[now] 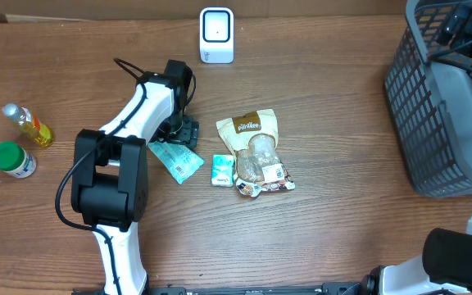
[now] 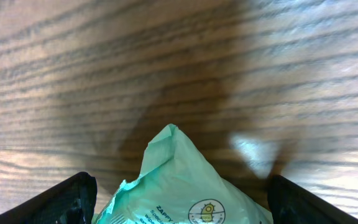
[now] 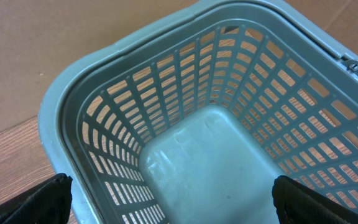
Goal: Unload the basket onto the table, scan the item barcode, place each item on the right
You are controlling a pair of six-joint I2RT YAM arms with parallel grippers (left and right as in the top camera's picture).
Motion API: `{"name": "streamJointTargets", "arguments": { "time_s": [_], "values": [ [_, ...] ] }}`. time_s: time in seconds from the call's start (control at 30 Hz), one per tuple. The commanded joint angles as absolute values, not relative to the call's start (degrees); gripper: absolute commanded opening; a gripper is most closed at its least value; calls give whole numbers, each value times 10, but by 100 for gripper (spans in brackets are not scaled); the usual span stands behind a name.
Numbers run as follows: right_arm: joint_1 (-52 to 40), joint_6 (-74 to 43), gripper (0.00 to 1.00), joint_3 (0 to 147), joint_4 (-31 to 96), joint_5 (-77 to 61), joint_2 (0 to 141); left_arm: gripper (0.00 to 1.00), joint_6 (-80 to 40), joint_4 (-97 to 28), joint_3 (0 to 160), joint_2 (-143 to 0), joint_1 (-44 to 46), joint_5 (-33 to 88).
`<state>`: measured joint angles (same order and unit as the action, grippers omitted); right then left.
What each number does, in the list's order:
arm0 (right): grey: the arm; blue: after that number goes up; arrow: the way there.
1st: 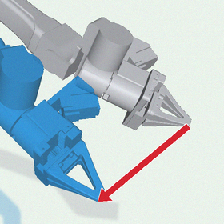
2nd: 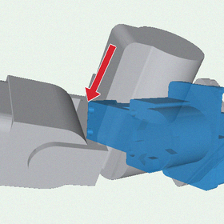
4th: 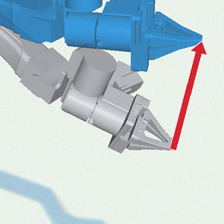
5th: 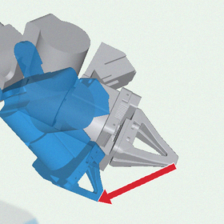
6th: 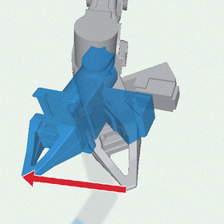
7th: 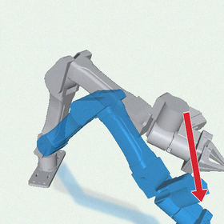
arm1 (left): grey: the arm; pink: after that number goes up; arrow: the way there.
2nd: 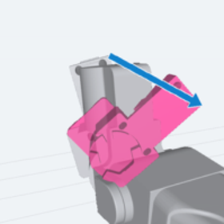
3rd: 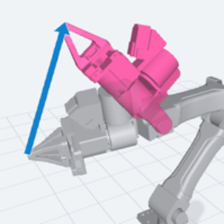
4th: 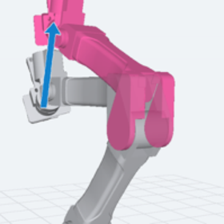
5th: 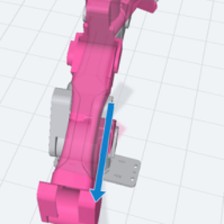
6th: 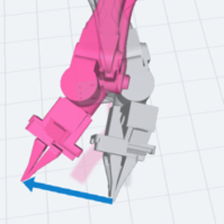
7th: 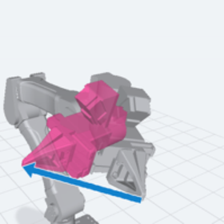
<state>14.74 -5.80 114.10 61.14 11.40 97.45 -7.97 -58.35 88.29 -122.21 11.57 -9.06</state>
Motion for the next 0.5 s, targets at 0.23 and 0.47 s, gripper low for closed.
{"name": "streamJointTargets", "arguments": {
  "time_s": [0.23,0.47],
  "values": [
    [148,-60,100,1151,609,120,969,93,-114,-601,874,-1108,108,-104],
    [148,-60,100,1151,609,119,969,95,-125,-618,874,-1030,107,-109]
  ]
}}
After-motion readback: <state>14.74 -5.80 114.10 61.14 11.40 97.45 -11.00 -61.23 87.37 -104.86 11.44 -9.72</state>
